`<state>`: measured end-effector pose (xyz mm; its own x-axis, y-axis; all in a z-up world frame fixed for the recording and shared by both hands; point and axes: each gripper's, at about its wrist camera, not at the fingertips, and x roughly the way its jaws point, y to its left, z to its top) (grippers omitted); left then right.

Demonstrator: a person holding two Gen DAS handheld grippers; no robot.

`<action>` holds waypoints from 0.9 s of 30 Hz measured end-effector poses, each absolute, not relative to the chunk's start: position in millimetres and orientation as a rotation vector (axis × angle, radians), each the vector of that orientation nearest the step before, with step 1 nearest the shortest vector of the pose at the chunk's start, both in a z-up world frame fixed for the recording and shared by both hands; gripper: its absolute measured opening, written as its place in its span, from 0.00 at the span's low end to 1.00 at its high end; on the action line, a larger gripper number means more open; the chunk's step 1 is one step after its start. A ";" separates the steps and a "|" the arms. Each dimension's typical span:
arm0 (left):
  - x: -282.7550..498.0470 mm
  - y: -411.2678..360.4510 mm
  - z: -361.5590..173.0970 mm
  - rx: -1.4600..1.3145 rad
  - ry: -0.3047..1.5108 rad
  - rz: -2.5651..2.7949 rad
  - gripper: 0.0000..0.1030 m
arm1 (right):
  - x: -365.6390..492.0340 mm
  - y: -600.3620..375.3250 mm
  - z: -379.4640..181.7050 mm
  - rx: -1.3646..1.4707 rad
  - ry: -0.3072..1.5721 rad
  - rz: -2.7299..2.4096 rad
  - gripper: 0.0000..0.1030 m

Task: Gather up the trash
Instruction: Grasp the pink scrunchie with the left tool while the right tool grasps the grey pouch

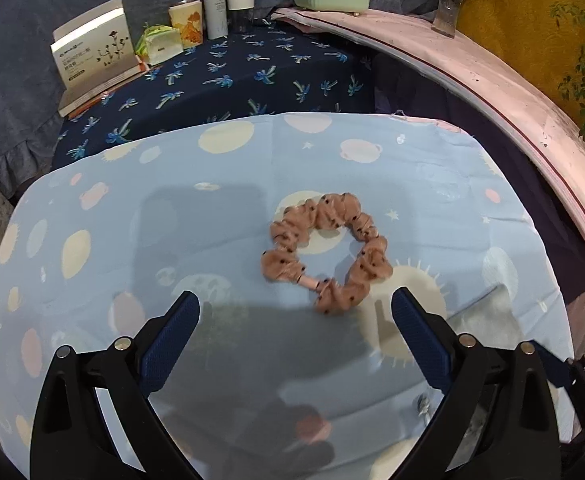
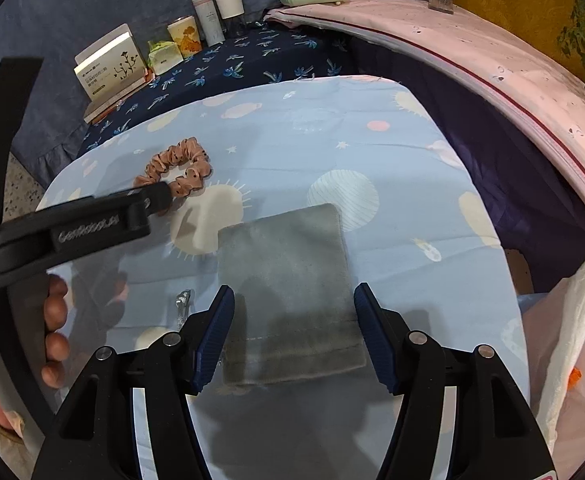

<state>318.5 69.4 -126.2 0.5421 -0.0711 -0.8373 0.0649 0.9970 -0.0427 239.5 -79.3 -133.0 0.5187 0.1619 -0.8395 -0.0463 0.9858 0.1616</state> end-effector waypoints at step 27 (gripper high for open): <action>287.5 82.6 -137.9 -0.068 1.029 -0.084 0.13 | 241.7 -53.8 -132.0 0.008 1.018 0.158 0.09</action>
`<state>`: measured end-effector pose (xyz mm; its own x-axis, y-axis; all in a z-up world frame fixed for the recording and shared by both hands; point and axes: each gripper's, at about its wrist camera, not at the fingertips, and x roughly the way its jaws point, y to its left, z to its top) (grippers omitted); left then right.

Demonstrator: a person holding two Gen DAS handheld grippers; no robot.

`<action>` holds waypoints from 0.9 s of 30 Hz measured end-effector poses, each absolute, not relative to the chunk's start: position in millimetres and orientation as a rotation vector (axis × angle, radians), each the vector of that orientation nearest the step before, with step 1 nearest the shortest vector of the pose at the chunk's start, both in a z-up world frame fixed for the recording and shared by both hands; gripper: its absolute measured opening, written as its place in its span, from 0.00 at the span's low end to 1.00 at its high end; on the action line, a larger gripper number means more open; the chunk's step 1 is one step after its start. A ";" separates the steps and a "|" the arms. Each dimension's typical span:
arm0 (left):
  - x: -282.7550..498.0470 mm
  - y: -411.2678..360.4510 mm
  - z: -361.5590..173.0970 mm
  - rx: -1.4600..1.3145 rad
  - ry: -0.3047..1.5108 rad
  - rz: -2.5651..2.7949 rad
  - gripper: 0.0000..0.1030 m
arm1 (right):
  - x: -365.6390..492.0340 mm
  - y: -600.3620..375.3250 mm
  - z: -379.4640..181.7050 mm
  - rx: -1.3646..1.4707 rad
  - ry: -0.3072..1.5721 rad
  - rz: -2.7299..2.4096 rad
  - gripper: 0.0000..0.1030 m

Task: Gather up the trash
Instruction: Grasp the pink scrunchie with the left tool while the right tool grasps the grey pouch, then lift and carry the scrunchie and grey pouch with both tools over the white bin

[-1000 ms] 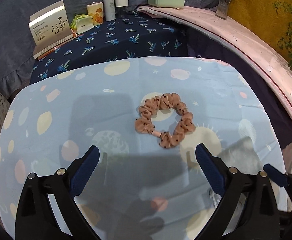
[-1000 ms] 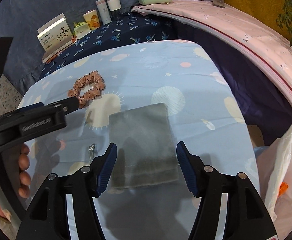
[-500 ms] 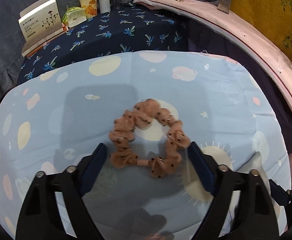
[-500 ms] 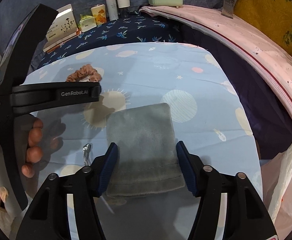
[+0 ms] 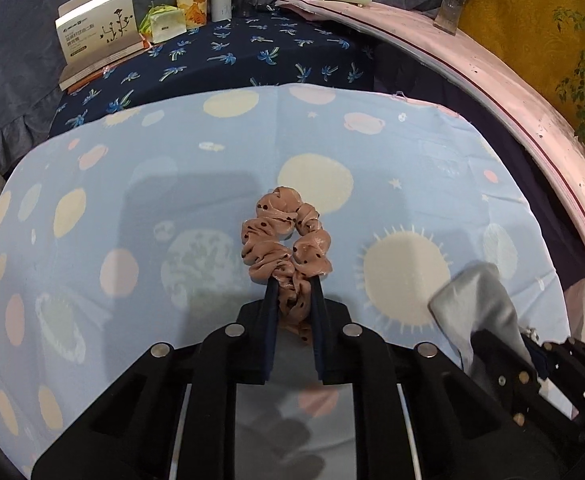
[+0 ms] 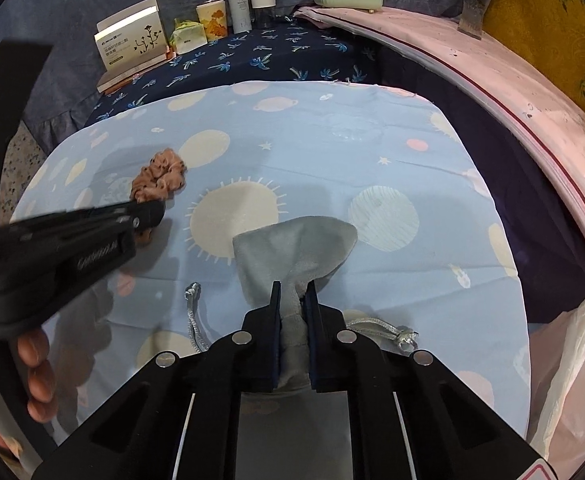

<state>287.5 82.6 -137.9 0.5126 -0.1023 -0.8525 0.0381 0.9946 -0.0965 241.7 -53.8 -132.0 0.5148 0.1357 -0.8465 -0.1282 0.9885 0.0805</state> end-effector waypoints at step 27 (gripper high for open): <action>163.7 -13.9 -79.2 -0.035 1.023 -0.285 0.11 | 150.3 -163.6 -22.8 0.097 0.841 0.030 0.09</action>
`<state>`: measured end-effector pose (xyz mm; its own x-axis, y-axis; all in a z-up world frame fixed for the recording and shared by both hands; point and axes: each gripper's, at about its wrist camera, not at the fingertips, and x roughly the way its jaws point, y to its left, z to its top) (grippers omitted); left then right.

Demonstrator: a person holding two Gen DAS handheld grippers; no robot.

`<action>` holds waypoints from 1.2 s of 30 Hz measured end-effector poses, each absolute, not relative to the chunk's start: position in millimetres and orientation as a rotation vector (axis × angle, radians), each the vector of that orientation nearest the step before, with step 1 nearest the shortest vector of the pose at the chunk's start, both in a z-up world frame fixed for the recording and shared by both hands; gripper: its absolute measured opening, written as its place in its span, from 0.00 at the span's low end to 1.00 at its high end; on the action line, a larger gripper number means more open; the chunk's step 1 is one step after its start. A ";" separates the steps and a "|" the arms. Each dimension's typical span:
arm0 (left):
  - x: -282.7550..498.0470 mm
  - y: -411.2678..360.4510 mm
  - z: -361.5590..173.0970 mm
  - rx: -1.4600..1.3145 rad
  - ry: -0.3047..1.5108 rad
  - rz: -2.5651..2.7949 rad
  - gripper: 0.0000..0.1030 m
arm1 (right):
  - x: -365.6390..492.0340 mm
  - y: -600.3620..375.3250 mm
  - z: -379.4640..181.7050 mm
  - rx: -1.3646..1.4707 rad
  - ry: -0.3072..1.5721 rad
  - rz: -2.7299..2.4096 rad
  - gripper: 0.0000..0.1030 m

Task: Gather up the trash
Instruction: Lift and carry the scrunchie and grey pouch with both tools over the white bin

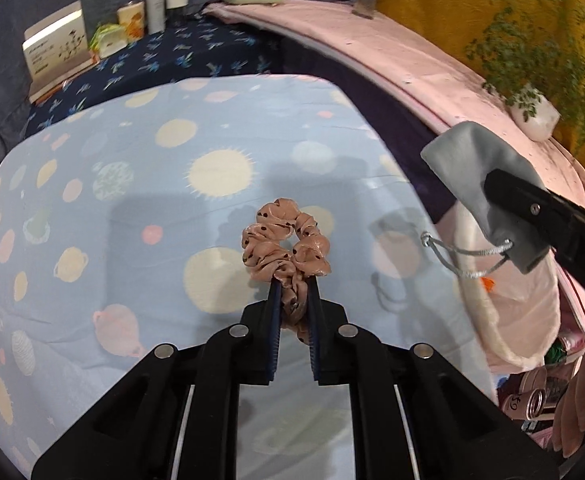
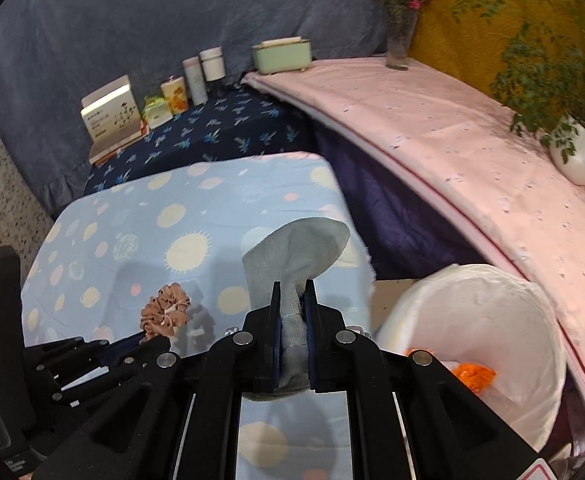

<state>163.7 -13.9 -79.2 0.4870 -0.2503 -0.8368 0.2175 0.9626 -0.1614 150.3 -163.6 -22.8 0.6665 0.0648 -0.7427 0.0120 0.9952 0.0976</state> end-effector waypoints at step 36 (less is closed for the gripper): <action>94.8 -187.1 -33.7 0.205 0.912 -0.571 0.12 | 64.7 -323.8 -1.0 0.218 0.762 -0.244 0.09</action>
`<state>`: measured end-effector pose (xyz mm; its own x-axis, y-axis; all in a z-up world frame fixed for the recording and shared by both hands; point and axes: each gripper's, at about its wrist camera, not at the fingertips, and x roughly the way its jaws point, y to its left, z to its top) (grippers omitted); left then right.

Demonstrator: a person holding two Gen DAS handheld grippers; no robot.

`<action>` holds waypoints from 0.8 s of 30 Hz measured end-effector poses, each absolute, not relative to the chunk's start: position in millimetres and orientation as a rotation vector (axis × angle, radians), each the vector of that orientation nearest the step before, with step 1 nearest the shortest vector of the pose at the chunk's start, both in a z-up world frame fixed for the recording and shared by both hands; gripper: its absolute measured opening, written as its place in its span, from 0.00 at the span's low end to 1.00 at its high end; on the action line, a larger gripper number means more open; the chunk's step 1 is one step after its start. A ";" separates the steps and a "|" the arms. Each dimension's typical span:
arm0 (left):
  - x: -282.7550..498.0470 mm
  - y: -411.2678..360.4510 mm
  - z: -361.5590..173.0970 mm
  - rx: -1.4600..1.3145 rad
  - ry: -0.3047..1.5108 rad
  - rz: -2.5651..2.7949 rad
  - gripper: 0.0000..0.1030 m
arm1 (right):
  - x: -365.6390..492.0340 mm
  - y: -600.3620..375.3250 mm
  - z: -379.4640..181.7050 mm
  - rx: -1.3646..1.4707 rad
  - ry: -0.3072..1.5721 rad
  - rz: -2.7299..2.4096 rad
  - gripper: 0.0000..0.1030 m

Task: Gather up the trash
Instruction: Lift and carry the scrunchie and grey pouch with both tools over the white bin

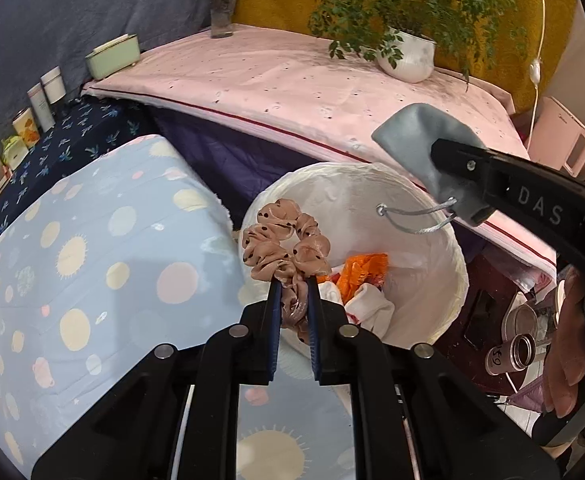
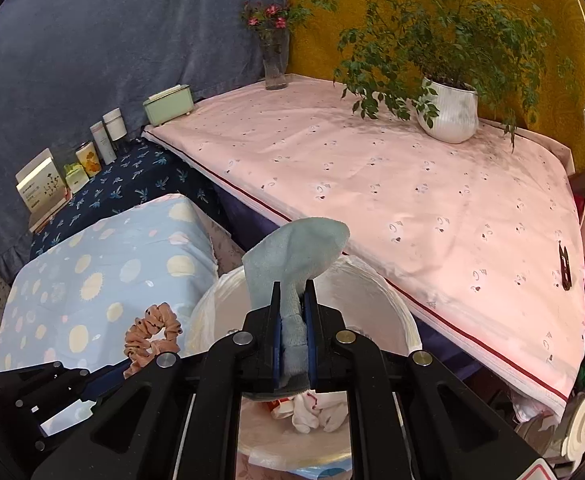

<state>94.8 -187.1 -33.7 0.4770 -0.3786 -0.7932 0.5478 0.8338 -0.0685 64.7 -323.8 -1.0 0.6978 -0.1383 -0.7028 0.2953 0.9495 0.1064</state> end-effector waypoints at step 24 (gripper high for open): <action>96.9 -210.8 -40.1 0.227 0.912 -0.607 0.20 | 58.4 -330.2 -15.7 0.206 0.795 -0.251 0.09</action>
<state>96.9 -210.8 -40.1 0.4604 -0.3947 -0.7951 0.5812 0.8111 -0.0661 58.4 -330.2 -15.7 0.6731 -0.1446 -0.7253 0.2984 0.9505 0.0873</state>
